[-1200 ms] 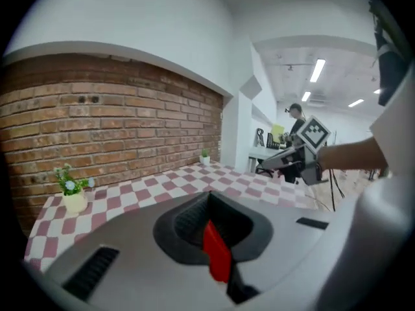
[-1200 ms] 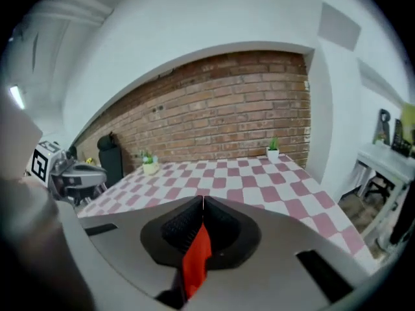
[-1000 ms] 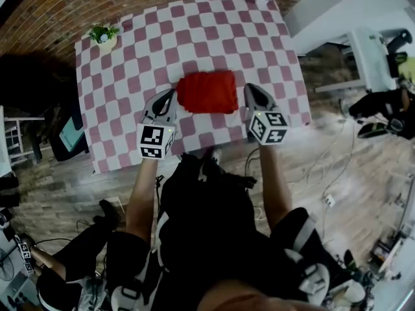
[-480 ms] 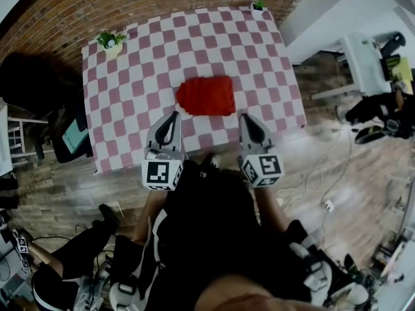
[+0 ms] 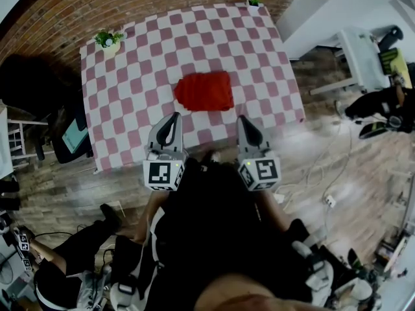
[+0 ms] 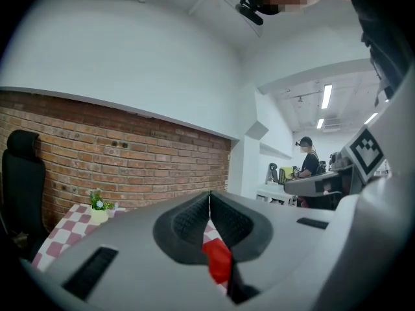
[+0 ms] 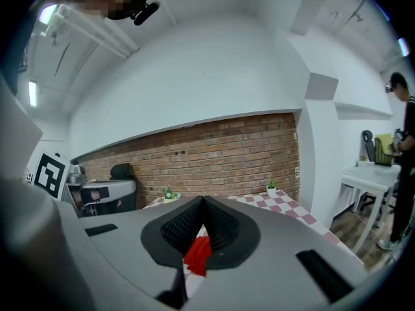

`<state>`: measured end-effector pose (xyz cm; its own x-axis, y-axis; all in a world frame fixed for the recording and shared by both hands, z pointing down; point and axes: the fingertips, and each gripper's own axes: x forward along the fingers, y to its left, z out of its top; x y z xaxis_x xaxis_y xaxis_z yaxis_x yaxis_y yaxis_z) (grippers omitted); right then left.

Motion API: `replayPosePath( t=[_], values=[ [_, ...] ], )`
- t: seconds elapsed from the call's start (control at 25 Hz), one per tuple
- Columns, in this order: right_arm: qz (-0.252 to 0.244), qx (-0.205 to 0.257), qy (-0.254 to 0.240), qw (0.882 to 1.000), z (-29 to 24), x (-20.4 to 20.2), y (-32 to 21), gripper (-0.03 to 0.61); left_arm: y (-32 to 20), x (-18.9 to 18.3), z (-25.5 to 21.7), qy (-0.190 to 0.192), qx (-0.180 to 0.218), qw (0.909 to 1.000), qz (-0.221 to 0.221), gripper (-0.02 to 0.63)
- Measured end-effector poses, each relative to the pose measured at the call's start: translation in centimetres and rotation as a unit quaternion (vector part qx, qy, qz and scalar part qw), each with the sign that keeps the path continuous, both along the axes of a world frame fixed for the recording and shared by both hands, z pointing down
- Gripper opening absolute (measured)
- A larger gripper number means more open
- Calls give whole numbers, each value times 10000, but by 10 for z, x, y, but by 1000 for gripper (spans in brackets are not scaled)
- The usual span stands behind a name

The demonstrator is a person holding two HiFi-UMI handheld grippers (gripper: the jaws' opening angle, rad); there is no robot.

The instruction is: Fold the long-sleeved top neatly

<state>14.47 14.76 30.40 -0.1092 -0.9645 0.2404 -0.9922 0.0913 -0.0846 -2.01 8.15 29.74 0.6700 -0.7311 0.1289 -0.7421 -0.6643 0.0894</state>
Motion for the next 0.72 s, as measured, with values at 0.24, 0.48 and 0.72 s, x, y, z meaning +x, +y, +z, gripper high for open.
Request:
replayPosePath(
  t=[0.24,0.48,0.72],
  values=[
    [-29,20,23,10000,0,-4,-1,9,2,-4,-2,82,-77,9999,-84,8],
    [-83,8,66,9999,0,-9,-5,9,0,-10,3,72,-91,9998,-130,8],
    [-141,-24,113,9998,2,-15,-7,9,-1,-14,9,-87,-3,9999,-54,8]
  ],
)
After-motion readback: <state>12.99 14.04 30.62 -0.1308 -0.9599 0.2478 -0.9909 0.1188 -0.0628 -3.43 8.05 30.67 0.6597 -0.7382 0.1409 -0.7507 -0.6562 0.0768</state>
